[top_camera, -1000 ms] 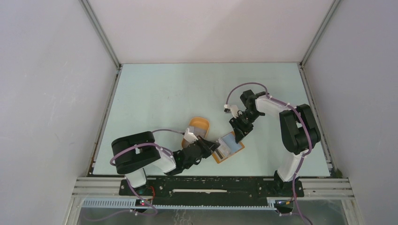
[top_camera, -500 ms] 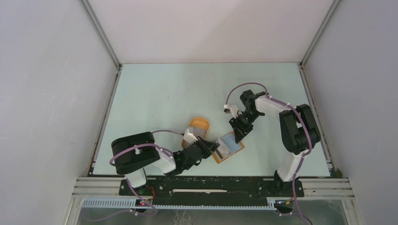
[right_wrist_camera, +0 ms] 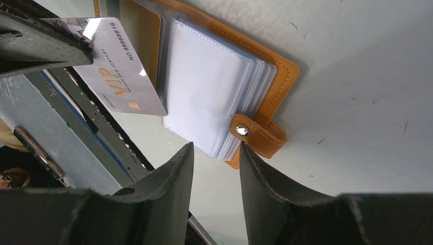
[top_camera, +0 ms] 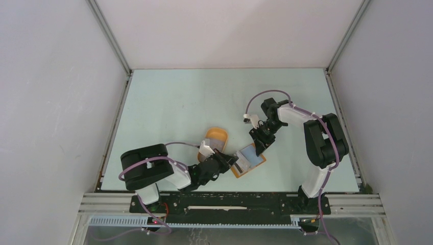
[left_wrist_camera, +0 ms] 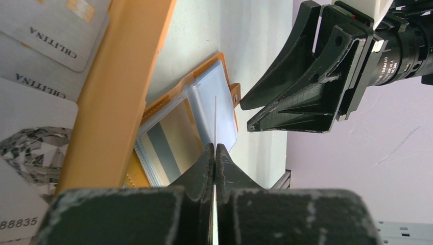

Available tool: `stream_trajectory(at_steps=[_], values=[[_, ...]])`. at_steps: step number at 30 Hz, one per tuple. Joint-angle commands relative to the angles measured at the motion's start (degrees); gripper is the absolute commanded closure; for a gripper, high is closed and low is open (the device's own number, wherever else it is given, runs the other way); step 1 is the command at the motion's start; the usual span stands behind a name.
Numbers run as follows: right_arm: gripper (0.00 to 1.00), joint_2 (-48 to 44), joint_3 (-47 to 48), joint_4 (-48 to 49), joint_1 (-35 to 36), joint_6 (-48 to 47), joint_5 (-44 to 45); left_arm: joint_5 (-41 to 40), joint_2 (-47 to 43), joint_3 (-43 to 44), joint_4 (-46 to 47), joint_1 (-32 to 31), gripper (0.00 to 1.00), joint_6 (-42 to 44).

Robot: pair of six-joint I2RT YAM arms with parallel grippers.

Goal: Put the credit cards into the card holder
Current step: Insert the credit card into the card holder.

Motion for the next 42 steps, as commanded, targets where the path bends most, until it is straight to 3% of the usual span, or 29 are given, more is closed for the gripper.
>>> stream_trajectory(at_steps=[1,34,42], values=[[0.53,-0.71,1.37,-0.38,0.46,-1.01,-0.18,-2.46,-1.58,-1.81,0.51,-0.46,1.0,-0.71],[0.53,-0.87,1.4,-0.47,0.7,-1.17,-0.27,-0.34,5.65,0.43,2.53,-0.18,1.0,-5.73],[0.53,-1.0,1.35,-0.52,0.78,-1.25,-0.33,0.78,5.49,2.41,-1.32,-0.08,1.0,-6.25]])
